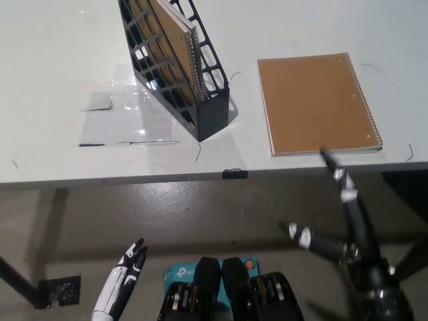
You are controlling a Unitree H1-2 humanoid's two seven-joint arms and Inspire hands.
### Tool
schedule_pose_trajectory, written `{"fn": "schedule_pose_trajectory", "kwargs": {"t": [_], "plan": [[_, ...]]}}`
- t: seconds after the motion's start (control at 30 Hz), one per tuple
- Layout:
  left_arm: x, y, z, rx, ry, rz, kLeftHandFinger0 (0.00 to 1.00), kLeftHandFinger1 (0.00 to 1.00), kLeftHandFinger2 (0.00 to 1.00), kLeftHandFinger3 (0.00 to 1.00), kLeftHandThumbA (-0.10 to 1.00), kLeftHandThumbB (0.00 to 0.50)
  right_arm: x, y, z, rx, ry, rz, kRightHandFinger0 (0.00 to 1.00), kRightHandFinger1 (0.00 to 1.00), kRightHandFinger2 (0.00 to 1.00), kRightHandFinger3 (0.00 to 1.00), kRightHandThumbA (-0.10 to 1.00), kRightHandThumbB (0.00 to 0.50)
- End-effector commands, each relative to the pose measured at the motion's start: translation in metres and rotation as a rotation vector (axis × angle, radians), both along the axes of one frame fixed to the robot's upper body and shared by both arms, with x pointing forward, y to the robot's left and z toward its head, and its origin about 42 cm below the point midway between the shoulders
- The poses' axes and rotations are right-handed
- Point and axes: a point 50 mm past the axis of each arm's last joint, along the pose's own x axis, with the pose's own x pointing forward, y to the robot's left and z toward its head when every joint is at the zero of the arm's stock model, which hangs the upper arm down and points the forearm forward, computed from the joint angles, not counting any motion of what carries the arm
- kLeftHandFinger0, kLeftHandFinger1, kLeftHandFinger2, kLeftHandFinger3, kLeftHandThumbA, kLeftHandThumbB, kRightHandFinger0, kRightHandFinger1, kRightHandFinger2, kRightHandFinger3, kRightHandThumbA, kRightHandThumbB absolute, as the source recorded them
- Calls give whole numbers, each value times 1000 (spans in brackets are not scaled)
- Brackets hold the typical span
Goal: Use the right hand to pick up a book from the book holder on the left side and put it on another book on the right side
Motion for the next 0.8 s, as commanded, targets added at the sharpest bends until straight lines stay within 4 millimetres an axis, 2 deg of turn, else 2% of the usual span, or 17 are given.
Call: {"fn": "schedule_pose_trajectory", "kwargs": {"t": [0.0,0.03,0.13,0.2,0.23,0.37,0.43,0.6,0.67,0.77], "plan": [[14,5,24,1,-170,-27,1000,1000,1000,1000,1000,293,27,25,106,98,-227,125,1000,1000,1000,1000,880,266],[13,4,23,15,-170,-31,1000,1000,1000,1000,1000,294,35,30,113,102,-211,132,1000,1000,1000,1000,886,287],[12,3,23,32,-161,-36,1000,1000,1000,1000,1000,306,54,42,125,82,-188,131,1000,1000,1000,1000,928,300],[11,2,22,40,-162,-45,1000,1000,1000,1000,1000,299,83,60,138,78,-149,150,1000,1000,1000,1000,920,333],[12,2,22,41,-163,-47,1000,1000,1000,1000,1000,300,84,61,139,77,-147,149,1000,1000,1000,1000,919,333],[9,-2,21,51,-173,-59,1000,1000,1000,1000,1000,275,119,84,152,79,-120,148,1000,1000,1000,1000,899,328],[9,-2,22,54,-176,-59,1000,1000,1000,1000,1000,258,129,96,158,96,-94,168,1000,1000,1000,1000,900,317],[11,-1,21,50,-192,-61,1000,1000,1000,1000,1000,273,147,123,170,90,-47,207,1000,1000,1000,1000,926,321],[11,-2,21,46,-190,-66,1000,1000,1000,1000,1000,275,154,131,169,84,-25,215,1000,1000,1000,1000,949,310],[11,-2,22,59,-185,-74,1000,1000,1000,1000,1000,276,164,140,166,64,7,215,1000,1000,1000,1000,997,323]]}}
